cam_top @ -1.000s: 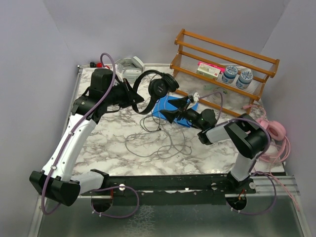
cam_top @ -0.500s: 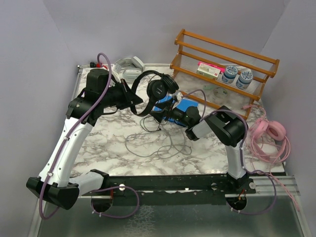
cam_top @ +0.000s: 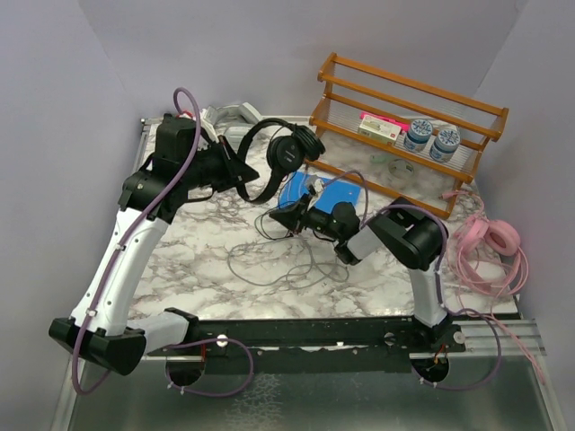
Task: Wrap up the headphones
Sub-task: Wrap the headphones cable around the headphones.
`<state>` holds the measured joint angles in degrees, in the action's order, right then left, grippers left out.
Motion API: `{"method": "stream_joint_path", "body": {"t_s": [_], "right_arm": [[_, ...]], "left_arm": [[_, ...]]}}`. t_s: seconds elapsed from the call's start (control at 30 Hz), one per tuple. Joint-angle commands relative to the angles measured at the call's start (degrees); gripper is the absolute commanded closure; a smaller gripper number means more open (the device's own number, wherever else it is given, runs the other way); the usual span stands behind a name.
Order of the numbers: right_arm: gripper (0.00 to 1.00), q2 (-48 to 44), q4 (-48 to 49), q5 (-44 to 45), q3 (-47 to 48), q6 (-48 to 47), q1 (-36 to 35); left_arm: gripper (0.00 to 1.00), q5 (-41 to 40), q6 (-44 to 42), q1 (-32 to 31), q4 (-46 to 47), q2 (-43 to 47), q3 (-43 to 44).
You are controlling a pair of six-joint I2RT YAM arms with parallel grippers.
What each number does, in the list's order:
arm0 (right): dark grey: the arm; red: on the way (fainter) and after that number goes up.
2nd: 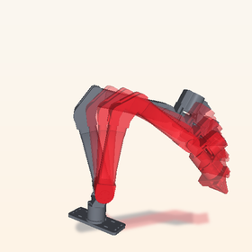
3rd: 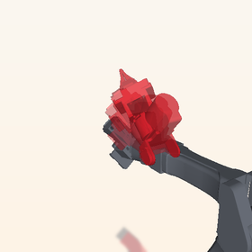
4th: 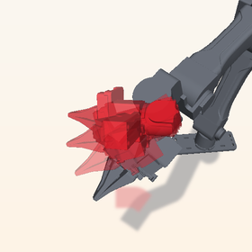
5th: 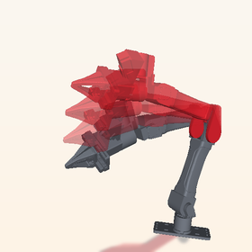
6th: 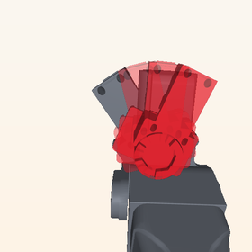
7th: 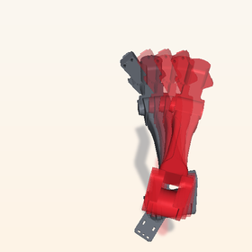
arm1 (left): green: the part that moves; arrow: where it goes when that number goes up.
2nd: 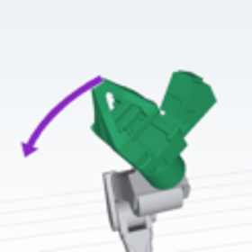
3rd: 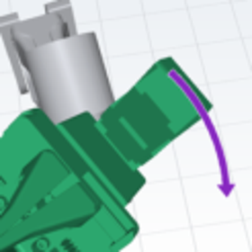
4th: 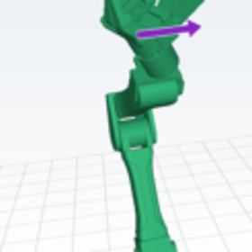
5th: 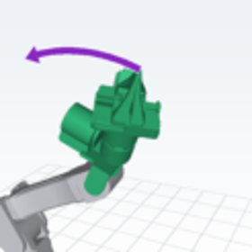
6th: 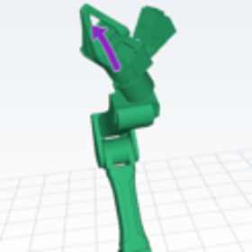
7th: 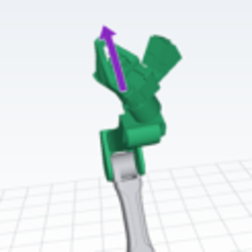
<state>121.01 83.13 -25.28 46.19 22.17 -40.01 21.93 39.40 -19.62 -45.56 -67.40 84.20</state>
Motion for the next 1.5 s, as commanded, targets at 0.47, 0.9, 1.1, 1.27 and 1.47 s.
{"method": "stream_joint_path", "body": {"t_s": [0.47,0.9,1.1,1.27,1.47], "right_arm": [[0.99,-32.61,-30.97,0.66,-11.06,-0.98,-19.15],[0.99,-47.6,-71.06,-0.67,4.47,-15.03,-19.23],[0.99,-47.99,-85.05,2.91,15.95,-19.73,-19.23],[0.99,-46.94,-93.22,7.42,23.35,-23.85,-19.19],[0.99,-46.02,-97.83,12.16,29.57,-26.62,-19.22]], "left_arm": [[1.0,-42.14,9.2,0.19,4.31,-12.39,6.94],[1.0,-48.9,-7.74,0.19,16.51,-7.11,-3.58],[1.0,-47.88,-13.91,0.04,20.01,-4.97,-8.07],[1.0,-49.56,-19.28,-0.58,21.55,-3.43,-11.88],[1.0,-51.69,-26.87,-2.8,22.38,-2.88,-15.87]]}}
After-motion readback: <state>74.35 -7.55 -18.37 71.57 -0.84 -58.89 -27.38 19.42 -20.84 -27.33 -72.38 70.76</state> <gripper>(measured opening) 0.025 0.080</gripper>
